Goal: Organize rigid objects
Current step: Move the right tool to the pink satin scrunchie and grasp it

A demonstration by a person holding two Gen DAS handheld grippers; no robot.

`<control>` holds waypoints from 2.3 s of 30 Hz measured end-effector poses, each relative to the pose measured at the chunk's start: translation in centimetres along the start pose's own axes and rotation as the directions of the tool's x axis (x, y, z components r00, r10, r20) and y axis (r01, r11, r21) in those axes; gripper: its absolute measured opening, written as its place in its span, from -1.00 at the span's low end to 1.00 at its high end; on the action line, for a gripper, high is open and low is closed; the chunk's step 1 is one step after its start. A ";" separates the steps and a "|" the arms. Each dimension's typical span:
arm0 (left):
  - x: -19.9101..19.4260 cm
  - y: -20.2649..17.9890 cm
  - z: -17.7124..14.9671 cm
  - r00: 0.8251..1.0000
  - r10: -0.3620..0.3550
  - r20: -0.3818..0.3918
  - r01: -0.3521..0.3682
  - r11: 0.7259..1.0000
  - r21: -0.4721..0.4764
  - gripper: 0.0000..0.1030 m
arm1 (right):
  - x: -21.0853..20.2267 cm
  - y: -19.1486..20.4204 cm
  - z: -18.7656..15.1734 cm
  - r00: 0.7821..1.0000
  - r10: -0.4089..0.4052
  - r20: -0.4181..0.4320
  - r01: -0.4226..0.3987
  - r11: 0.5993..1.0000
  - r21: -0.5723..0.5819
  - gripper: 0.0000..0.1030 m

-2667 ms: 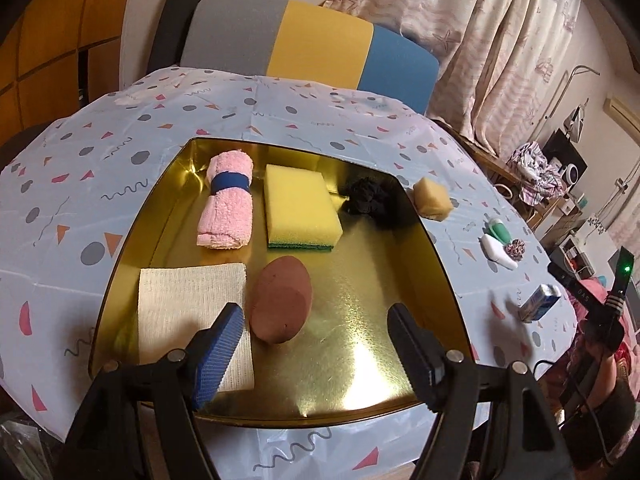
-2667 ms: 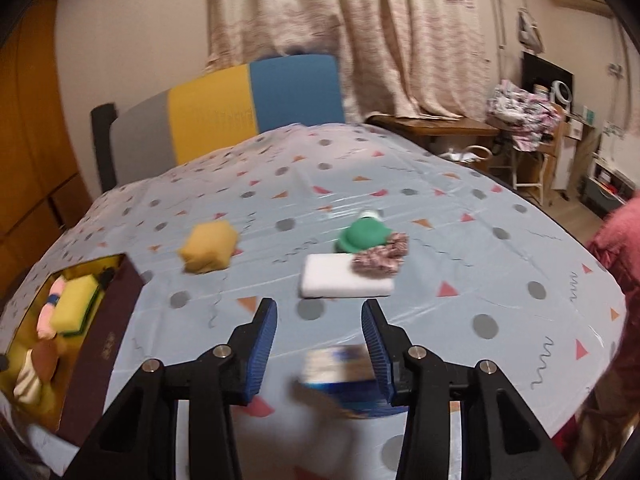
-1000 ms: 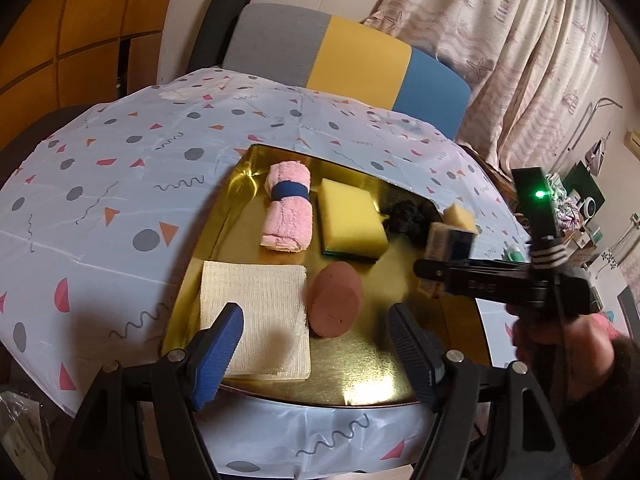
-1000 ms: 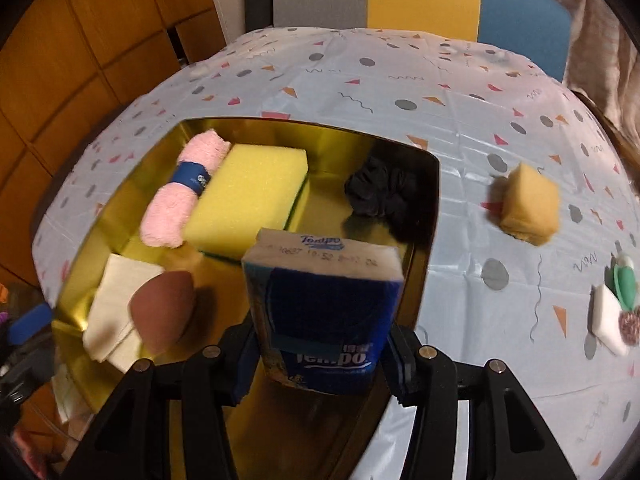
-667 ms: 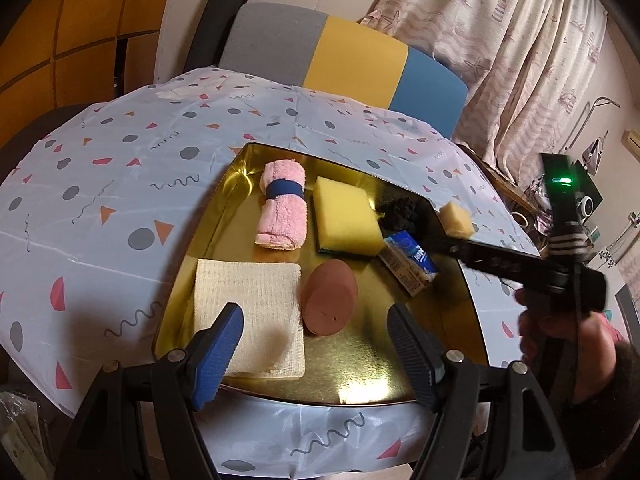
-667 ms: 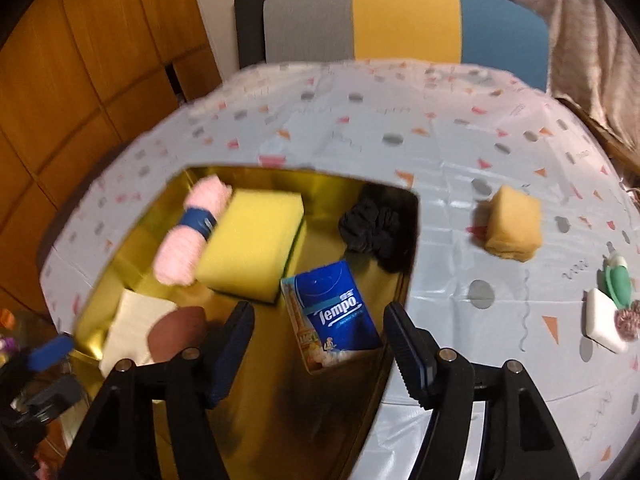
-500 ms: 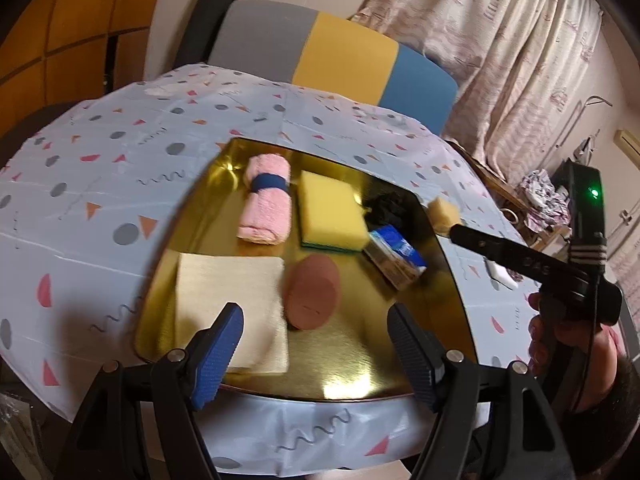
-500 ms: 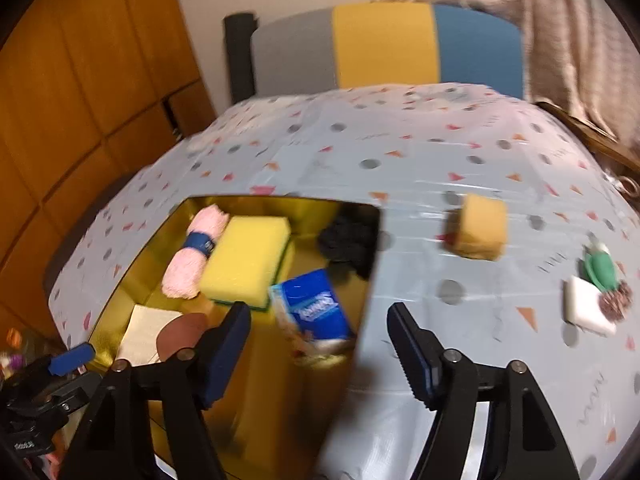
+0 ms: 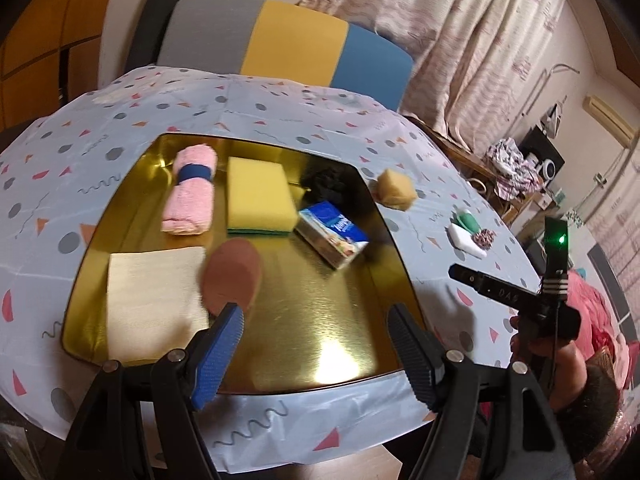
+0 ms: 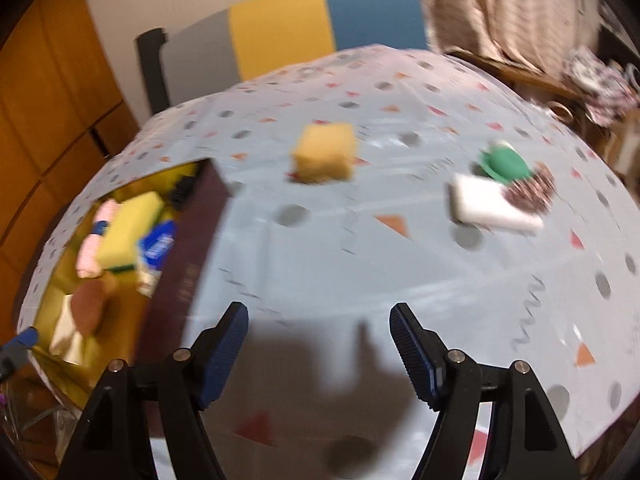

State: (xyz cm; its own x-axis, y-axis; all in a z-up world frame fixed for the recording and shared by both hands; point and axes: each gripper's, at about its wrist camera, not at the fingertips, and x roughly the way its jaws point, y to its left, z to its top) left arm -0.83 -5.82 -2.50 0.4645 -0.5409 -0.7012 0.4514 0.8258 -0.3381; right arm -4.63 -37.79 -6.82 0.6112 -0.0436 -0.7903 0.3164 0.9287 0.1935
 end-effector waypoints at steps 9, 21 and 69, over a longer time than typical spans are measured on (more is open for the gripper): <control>1.6 -4.5 1.0 0.999 -0.016 -0.036 0.020 0.995 0.101 0.47 | 0.0 -10.2 0.5 0.995 -0.094 0.023 0.090 0.984 0.156 0.45; 2.7 -7.9 1.2 0.997 0.000 -0.073 0.011 0.988 0.153 0.47 | 4.7 -18.4 8.3 0.994 -0.105 0.033 0.093 0.960 0.264 0.60; 5.1 -12.8 2.1 0.993 -0.023 -0.116 0.046 0.978 0.205 0.47 | 4.6 -12.6 3.7 1.000 -0.008 0.011 0.008 1.000 -0.019 0.50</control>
State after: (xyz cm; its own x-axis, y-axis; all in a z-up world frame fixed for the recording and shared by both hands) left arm -2.71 -19.49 -0.41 0.3623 -0.5375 -0.7615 0.6188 0.7497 -0.2348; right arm -3.14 -51.03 -10.71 0.6166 -0.0546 -0.7854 0.3075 0.9350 0.1764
